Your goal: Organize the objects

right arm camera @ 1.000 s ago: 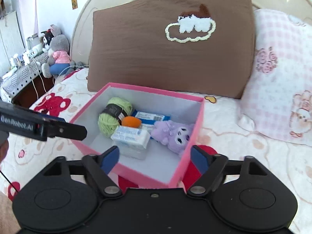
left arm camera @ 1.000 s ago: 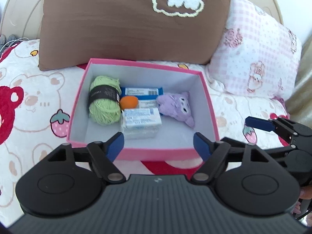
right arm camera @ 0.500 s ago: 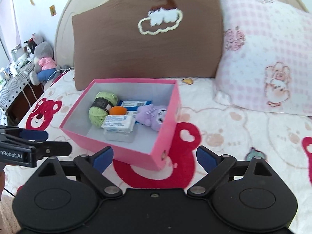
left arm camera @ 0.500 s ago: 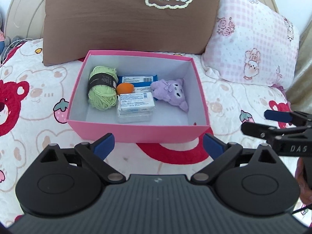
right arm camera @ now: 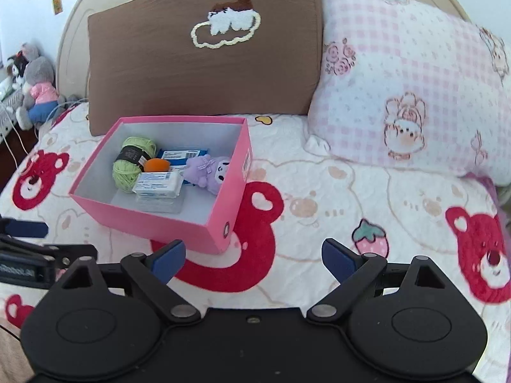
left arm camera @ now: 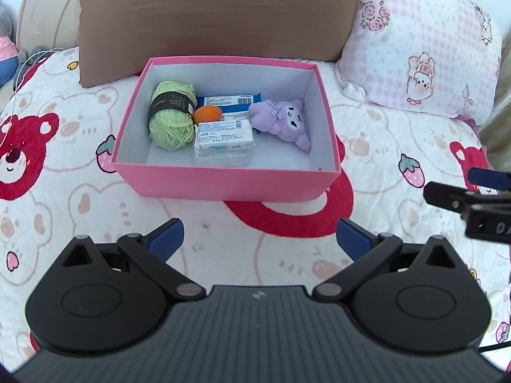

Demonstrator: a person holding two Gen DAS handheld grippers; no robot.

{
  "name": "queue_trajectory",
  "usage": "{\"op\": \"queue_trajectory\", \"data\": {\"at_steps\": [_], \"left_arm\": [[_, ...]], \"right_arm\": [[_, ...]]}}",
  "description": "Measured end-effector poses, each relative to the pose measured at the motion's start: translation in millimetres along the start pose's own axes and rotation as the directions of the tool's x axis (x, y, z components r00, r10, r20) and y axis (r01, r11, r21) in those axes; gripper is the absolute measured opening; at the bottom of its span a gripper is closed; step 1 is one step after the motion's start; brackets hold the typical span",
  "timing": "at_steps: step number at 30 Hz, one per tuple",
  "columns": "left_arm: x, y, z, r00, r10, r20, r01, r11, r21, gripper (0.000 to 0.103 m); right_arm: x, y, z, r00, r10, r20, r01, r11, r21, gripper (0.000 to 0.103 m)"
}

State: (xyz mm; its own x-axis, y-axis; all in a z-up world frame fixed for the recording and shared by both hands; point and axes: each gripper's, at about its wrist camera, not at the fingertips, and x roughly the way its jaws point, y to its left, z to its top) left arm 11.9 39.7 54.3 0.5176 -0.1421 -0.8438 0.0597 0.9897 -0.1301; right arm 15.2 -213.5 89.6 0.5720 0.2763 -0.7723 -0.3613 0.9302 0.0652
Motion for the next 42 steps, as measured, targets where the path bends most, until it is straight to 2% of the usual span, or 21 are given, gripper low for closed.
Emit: {"op": "queue_trajectory", "data": {"at_steps": [5, 8, 12, 15, 27, 42], "left_arm": [[0, -3, -1, 1.0, 0.015, -0.017, -0.015, 1.0, 0.014, 0.103], [-2, -3, -2, 1.0, -0.02, -0.019, 0.021, 1.0, 0.003, 0.103], [-7, -2, -5, 0.997, -0.083, -0.008, 0.083, 0.996, -0.026, 0.103], [-8, -4, -6, 0.995, -0.099, -0.008, 0.098, 0.995, -0.034, 0.103], [-14, -8, -9, 0.999, -0.035, 0.014, 0.035, 0.999, -0.024, 0.103], [-5, -10, -12, 1.0, -0.008, -0.027, 0.007, 1.0, -0.027, 0.103]], "right_arm": [[-4, -5, -4, 1.0, 0.021, -0.002, -0.021, 0.998, 0.065, 0.094], [-5, -7, -9, 1.0, 0.008, 0.0, -0.008, 0.997, 0.079, 0.094], [-4, -12, -11, 0.999, 0.014, -0.038, -0.01, 0.995, 0.103, 0.094], [-3, -12, -12, 0.999, 0.009, -0.05, -0.005, 0.996, 0.093, 0.094], [1, -10, -14, 0.996, -0.025, -0.087, 0.031, 0.997, 0.066, 0.094], [5, -14, -15, 0.994, -0.024, -0.11, 0.033, 0.996, 0.088, 0.094]]}}
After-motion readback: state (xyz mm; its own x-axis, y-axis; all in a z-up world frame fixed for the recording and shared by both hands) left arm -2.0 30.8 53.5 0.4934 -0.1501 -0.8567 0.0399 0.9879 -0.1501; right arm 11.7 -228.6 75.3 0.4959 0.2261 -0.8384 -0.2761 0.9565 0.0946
